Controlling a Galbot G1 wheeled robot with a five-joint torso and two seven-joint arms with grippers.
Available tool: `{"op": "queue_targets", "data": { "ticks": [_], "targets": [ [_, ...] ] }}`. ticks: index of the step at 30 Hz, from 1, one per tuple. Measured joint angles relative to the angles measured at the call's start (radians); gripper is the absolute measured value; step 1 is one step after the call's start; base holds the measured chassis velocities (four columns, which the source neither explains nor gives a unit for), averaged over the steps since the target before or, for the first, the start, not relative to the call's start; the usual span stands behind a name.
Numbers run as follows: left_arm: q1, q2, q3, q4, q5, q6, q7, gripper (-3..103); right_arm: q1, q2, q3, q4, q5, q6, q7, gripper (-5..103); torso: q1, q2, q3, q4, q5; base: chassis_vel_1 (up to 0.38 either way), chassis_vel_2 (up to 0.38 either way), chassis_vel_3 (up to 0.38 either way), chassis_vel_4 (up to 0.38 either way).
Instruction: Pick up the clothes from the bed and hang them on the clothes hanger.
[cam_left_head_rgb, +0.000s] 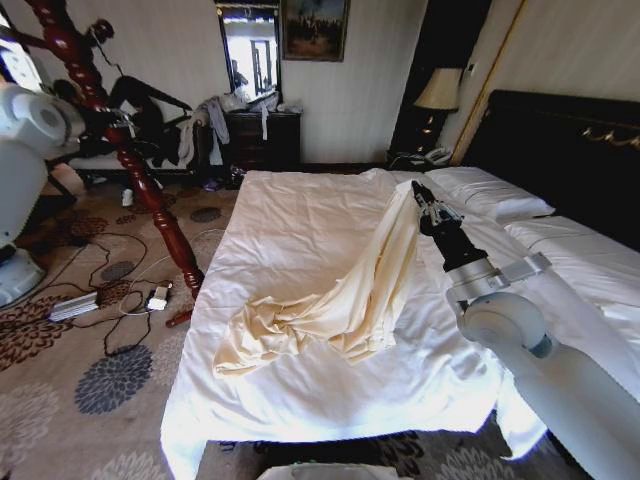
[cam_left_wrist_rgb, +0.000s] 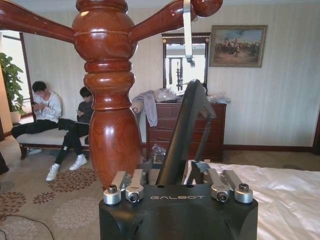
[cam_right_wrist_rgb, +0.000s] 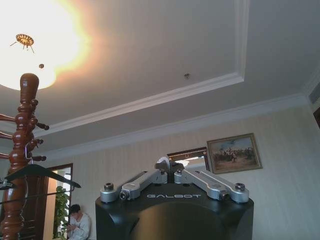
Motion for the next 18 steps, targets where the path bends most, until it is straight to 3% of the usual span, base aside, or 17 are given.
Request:
{"op": "queue_targets", "data": {
  "ticks": [2,4,7,18],
  "targets": [
    [-0.003,-0.001,-0.002,-0.003,-0.008,0.001,-0.001,32,0.005,0.002,-0.003,-0.007,-0.003,0.001,0.0,1,0.0,0.0,0.0,0.0002,0.0,0.0,0.0,0.0,0.0],
    [-0.004,-0.001,-0.002,-0.005,-0.011,0.001,-0.001,32,0.006,0.003,-0.004,-0.009,-0.004,0.001,0.0,1,0.0,0.0,0.0,0.0002,0.0,0.0,0.0,0.0,0.0],
    [-0.003,0.0,-0.005,-0.019,-0.037,-0.003,-0.016,18,0.009,0.006,-0.007,-0.014,-0.007,0.002,0.0,1,0.0,0.0,0.0,-0.0001,0.0,0.0,0.0,0.0,0.0],
    [0.012,0.009,-0.046,-0.087,-0.073,-0.024,-0.052,17,0.012,0.003,-0.008,-0.019,-0.011,0.002,0.0,1,0.0,0.0,0.0,0.0001,0.0,0.0,0.0,0.0,0.0]
  ]
}}
